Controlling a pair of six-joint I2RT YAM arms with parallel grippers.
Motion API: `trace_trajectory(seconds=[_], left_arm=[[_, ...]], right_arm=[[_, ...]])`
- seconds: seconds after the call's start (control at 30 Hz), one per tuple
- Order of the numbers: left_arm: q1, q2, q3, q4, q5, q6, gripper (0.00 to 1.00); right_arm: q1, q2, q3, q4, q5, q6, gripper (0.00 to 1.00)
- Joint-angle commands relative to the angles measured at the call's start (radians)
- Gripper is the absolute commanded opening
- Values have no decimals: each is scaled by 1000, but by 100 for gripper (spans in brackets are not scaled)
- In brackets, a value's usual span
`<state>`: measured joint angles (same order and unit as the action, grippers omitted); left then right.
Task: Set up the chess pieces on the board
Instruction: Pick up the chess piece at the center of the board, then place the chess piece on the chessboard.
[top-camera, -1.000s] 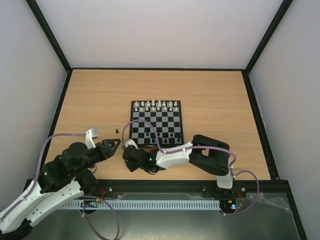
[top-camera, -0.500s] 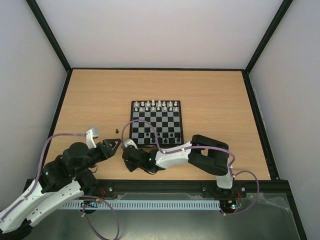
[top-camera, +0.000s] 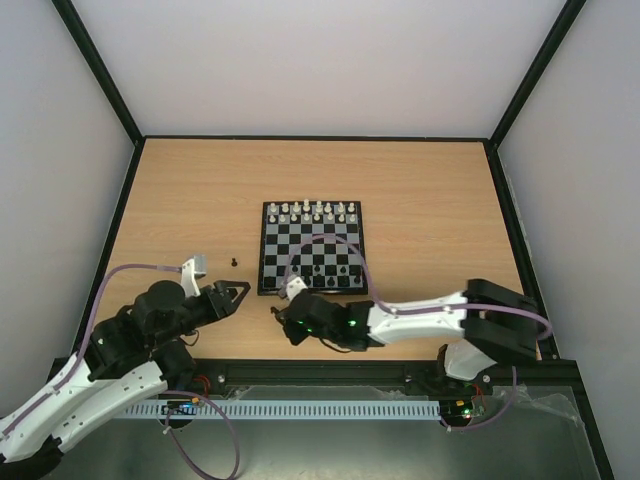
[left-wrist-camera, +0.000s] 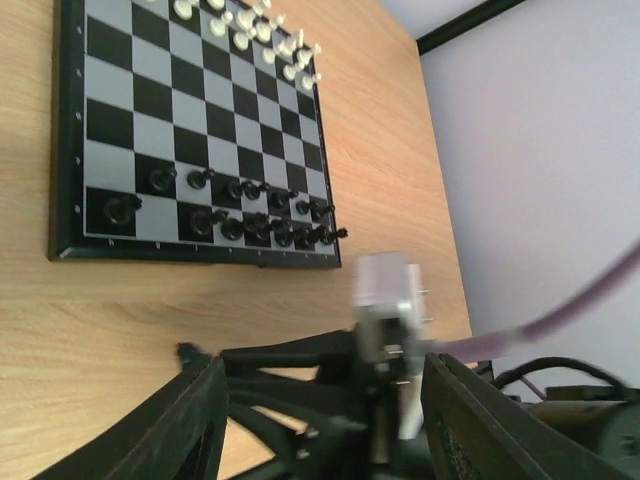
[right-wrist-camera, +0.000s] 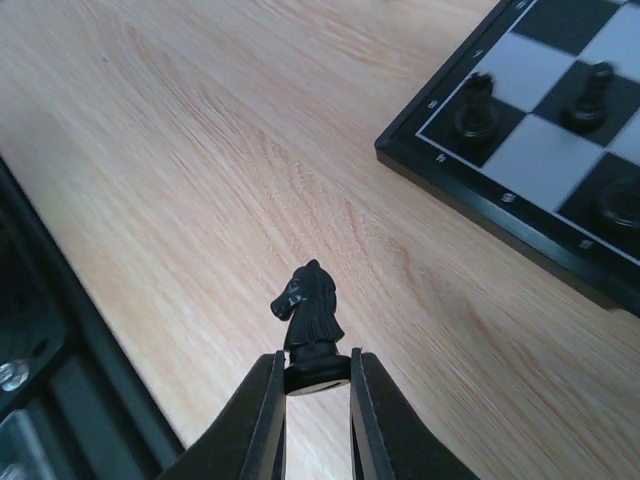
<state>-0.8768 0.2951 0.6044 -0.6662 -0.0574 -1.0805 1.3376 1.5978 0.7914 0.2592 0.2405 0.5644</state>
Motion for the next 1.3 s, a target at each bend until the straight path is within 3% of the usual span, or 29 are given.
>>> trace_trajectory(seconds=[0.0, 0.27, 0.5, 0.67, 1.07, 1.27], left_arm=[[-3, 49, 14, 3, 112, 25, 57], [5, 188, -81, 264, 486, 6, 61], [18, 271, -239, 605, 741, -124, 64], [18, 306, -279, 711, 787, -174, 66], [19, 344, -311, 755, 794, -189, 66], [21, 376, -321, 778, 801, -181, 61]], right_arm=[[8, -194, -132, 19, 8, -11, 8], [9, -565, -326, -4, -3, -52, 8], [11, -709, -356, -40, -24, -77, 8], [12, -691, -345, -31, -69, -93, 8], [32, -668, -337, 10, -130, -119, 8], [48, -665, -337, 22, -139, -130, 8]])
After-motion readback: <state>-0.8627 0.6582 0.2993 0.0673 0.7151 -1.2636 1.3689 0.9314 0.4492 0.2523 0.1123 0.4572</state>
